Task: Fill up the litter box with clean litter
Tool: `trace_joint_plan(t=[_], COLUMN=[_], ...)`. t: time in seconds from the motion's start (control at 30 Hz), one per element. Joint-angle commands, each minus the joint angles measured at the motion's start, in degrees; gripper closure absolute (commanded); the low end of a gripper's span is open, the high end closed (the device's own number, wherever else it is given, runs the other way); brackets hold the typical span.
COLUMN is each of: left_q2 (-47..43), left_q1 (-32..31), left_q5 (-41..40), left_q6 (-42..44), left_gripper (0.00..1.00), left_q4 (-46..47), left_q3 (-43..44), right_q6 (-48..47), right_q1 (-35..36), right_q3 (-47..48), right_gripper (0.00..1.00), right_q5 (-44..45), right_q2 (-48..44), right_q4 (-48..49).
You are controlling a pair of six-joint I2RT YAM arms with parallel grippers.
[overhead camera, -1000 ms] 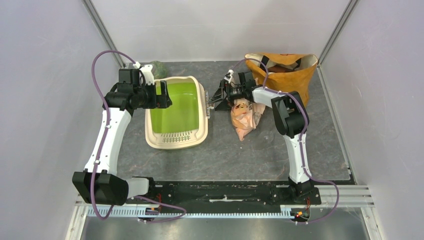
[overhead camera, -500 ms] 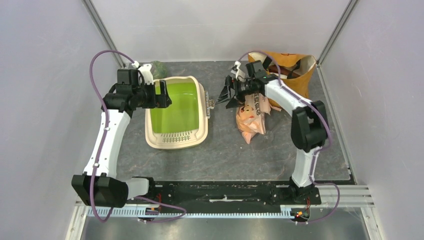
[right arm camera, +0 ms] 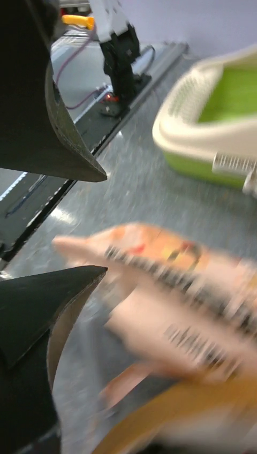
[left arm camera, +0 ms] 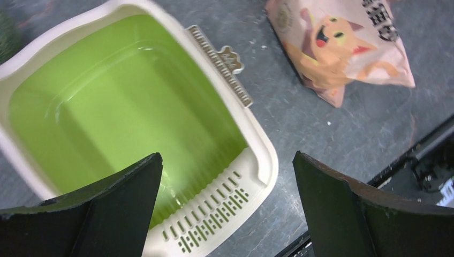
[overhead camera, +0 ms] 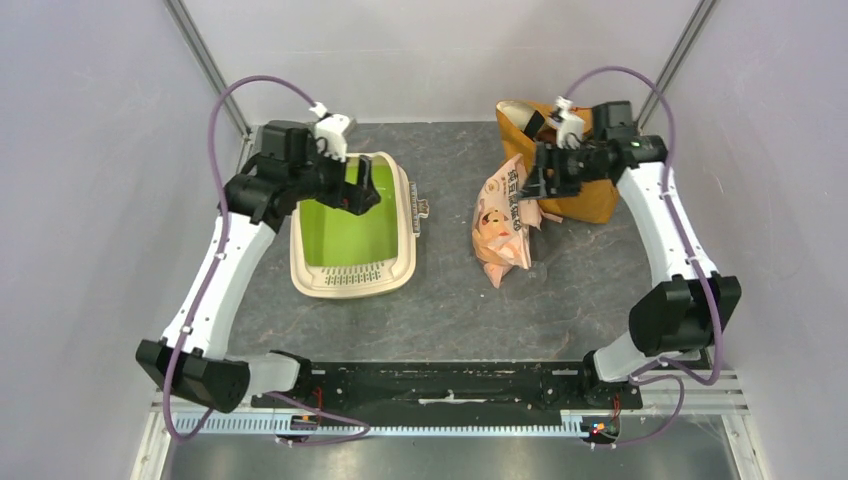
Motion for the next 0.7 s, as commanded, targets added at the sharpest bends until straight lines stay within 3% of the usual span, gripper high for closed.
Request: trace_joint_plan(t=[0.0,0.07,0.13,0.23,0.33,0.43,0.6,0.67], left_q2=[3.52,4.67,5.45,5.71,5.16,4.49,3.91,3.89], left_q1=[-5.47,-6.90,-7.57,-8.06,-8.05,-8.05,-8.09,-8.03], left_q5=[-0.18,-0.46,-0.68,-0.62,-0.94,-1.12,-1.58,-1.33], left_q6=[4.57,4.77,4.77,4.44,3.90,3.77,4.07,4.11], left_gripper=[0.00,0.00,0.00,0.00,0.00,0.00,0.00,0.00], left_q4=[-0.12,-0.25,-0.26,-0.15,0.56,0.81,0.79,0.73], left_q3=[4.34,5.44,6.07,5.84,4.46,3.23,2.36,2.26], right_q6=[-2.55,3.16,10.69,18.59,26.37,32.41,39.14,39.16], right_q1=[-6.76,-8.08,-9.48,-9.90,-9.99,-10.12,-9.99,-9.90], right_q3=[-7.97,-13.10,-18.81,-25.51,-32.37,-37.94,-45.59,-44.67], right_gripper=[0.36,0.41,0.53,0.57,0.48,0.29,0.19,0.17], right_q5=[6.87,8.67,14.09,18.36,17.22,15.07,11.91,11.50], right_q2=[-4.59,-7.73,-11.13,-15.07,-17.77,-18.15,-18.88,-19.83], right_q4=[-8.15,-5.96,-1.64,4.50,13.51,23.54,40.47,40.79])
